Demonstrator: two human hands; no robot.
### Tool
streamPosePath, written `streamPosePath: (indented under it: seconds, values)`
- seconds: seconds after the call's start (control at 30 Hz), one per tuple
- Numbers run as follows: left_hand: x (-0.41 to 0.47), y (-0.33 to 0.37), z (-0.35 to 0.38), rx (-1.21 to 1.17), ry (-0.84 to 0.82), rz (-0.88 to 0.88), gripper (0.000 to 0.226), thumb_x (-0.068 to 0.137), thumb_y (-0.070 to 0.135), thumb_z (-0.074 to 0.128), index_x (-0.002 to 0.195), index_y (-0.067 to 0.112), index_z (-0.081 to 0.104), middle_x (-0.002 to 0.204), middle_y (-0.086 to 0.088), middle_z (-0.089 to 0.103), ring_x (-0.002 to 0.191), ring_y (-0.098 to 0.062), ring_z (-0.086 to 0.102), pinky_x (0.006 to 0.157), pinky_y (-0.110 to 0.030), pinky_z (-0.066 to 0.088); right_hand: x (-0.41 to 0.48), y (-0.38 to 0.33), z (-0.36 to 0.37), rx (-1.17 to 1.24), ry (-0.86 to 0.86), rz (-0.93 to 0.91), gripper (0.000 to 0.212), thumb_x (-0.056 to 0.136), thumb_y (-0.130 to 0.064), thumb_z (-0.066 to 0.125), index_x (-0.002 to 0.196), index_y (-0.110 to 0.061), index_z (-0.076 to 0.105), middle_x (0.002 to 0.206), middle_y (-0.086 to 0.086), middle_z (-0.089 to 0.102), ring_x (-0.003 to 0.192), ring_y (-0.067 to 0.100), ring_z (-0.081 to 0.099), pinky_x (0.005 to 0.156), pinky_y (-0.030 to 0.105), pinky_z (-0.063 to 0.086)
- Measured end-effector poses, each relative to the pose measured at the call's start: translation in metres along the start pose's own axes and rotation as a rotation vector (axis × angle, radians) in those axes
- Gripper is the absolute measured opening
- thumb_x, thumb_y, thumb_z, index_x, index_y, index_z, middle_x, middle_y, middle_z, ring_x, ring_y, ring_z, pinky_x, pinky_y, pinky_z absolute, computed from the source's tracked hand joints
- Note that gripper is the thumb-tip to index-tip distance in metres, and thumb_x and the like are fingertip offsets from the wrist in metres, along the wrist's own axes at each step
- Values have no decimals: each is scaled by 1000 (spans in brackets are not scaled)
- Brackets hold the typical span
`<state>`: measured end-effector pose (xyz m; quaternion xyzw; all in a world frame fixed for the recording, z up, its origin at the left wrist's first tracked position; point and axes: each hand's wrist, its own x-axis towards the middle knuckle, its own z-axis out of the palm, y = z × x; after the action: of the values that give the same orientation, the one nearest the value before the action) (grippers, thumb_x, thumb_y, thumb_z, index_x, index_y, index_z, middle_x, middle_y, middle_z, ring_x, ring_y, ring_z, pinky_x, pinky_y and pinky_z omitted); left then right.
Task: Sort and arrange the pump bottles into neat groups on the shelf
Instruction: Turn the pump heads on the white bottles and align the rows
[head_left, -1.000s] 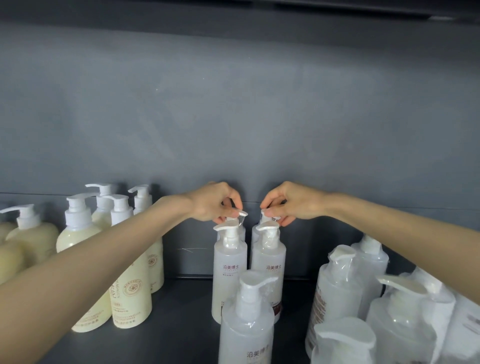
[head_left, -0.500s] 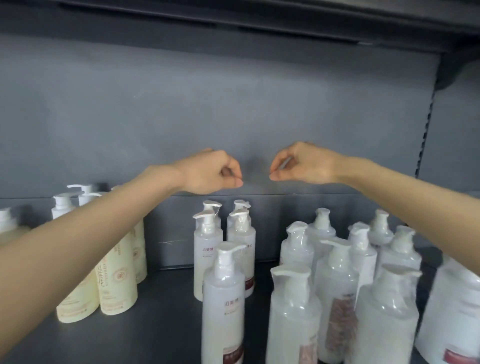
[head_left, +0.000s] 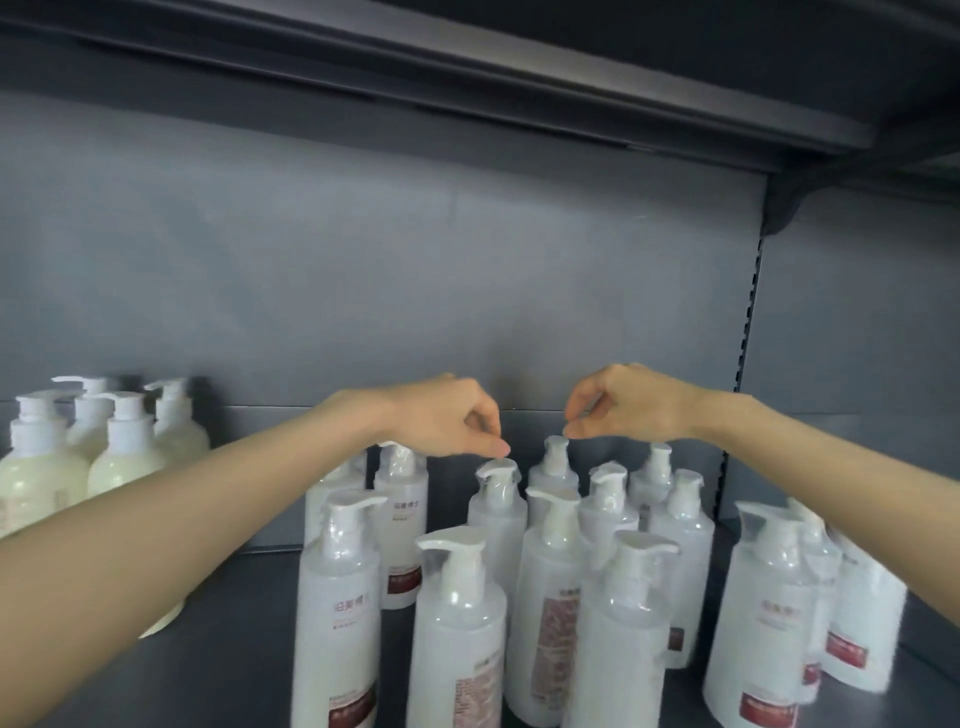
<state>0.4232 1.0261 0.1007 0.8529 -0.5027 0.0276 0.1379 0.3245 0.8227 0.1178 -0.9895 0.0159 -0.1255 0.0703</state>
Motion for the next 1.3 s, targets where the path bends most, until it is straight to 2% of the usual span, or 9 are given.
streamPosePath:
  seconds: [0.13,0.3,0.43,0.6,0.77,0.87,0.97,1.1,1.3]
  values:
    - [11,13,8,36,-125,-60,33,87,45,60,104,17,67,89,-1,72,79,-14,65,74,-23,50,15,19,4,22,-124,-40,37,83,-36,68,115,-17,65,111,-3,65,94,7,57,81,15,41]
    - [19,17,14,-51,-144,-141,24,89,23,62,99,2,67,64,7,61,49,-3,57,53,-15,48,42,34,9,19,-245,-129,41,84,-35,68,121,-20,60,126,2,60,107,12,57,94,23,42]
    - [25,17,14,-47,-117,-184,21,90,19,61,97,0,67,71,0,64,62,-14,61,55,-11,47,57,39,18,61,-363,-190,40,86,-25,68,124,-19,58,125,2,60,99,10,58,94,31,49]
    - [37,9,13,-16,-132,-233,21,92,19,59,103,2,64,73,4,62,61,-9,56,61,-15,47,73,44,25,111,-455,-264,25,85,-20,69,109,-16,66,102,1,66,67,0,59,64,14,48]
    - [53,-3,15,35,-129,-222,17,92,17,57,104,5,62,71,11,57,69,-13,56,71,-25,48,88,49,33,124,-397,-283,7,84,-21,70,87,-16,66,83,6,70,67,13,63,62,19,50]
    - [63,-15,17,102,-108,-222,16,93,17,56,106,9,62,82,8,59,79,-12,55,66,-15,44,98,53,37,94,-344,-294,7,83,-22,70,80,-18,66,80,10,71,62,14,62,61,23,51]
    - [73,-28,17,133,-106,-219,17,94,15,55,108,11,62,89,5,60,82,-11,55,70,-17,41,105,54,39,77,-294,-289,8,82,-23,71,81,-16,67,76,14,70,56,11,58,65,31,53]
    - [82,-39,16,145,-117,-192,17,93,15,56,109,12,62,94,5,60,85,-10,54,74,-17,40,112,53,44,50,-243,-284,14,81,-25,72,86,-12,70,78,14,72,57,10,56,66,28,49]
    - [83,-48,16,78,-114,-191,24,90,16,60,115,15,62,112,0,65,97,-15,60,88,-25,49,117,54,50,48,-182,-254,19,80,-25,71,93,-10,72,89,13,73,84,23,66,79,31,51]
